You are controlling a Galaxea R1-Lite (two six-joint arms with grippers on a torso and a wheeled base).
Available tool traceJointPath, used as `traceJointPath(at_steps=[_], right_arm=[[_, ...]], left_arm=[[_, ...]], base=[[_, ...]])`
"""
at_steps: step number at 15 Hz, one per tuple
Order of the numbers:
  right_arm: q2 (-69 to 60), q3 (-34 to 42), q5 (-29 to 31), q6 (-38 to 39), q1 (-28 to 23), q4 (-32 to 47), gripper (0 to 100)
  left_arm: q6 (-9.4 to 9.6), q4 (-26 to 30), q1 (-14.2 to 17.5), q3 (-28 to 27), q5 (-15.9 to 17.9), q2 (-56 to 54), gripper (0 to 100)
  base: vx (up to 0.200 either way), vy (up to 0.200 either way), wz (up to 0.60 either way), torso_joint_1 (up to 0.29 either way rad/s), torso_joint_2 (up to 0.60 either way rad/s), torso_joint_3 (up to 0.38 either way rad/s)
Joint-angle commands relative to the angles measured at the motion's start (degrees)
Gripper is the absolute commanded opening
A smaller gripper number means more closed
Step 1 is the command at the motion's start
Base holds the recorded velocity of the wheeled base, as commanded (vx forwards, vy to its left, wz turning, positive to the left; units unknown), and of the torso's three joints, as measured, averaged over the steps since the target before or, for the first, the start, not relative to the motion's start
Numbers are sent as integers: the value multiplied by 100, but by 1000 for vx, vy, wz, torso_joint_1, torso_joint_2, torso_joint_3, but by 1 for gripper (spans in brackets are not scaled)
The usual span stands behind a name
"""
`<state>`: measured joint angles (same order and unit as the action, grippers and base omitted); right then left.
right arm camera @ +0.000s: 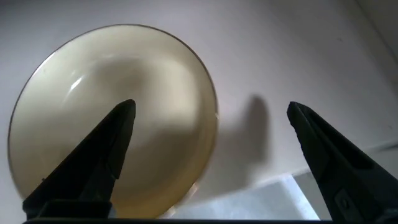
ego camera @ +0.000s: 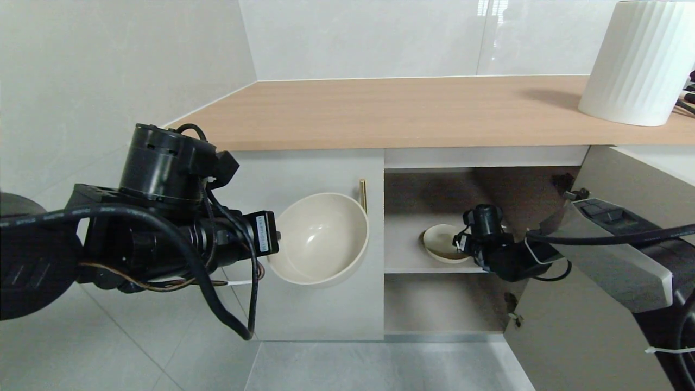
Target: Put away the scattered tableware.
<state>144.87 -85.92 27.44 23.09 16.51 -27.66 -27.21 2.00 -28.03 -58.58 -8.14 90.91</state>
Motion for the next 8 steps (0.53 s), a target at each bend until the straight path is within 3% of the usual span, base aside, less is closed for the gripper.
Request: traceJointPath(at_steps=[1,2,3,4,6,8], right_arm=[[-1251,1095,-274,20,204,41,100],[-2016,1657,-679,-24,406,191,100],[-2262,1780,-819,-24,485,331,100],[-3079,2018,-1144,-15,740,1070,100],[-3747,2035,-1417,3,1012,2054,100],[-4222,2035,-1610,20,1250,2696,100]], left_arm=[[75,-7,-54,4,-3,173,0],[286,2,-168,30,-3,314,0],[357,2,-212,39,-3,375,0],[462,-7,-361,39,-12,727,0],[453,-376,-590,-40,-38,1351,0],[471,-903,-818,-31,-416,2001,0]], base=[[0,0,0,0,0,0],[0,0,0,0,0,0],[0,0,0,0,0,0],[0,0,0,0,0,0],[0,0,0,0,0,0],[0,0,0,0,0,0]])
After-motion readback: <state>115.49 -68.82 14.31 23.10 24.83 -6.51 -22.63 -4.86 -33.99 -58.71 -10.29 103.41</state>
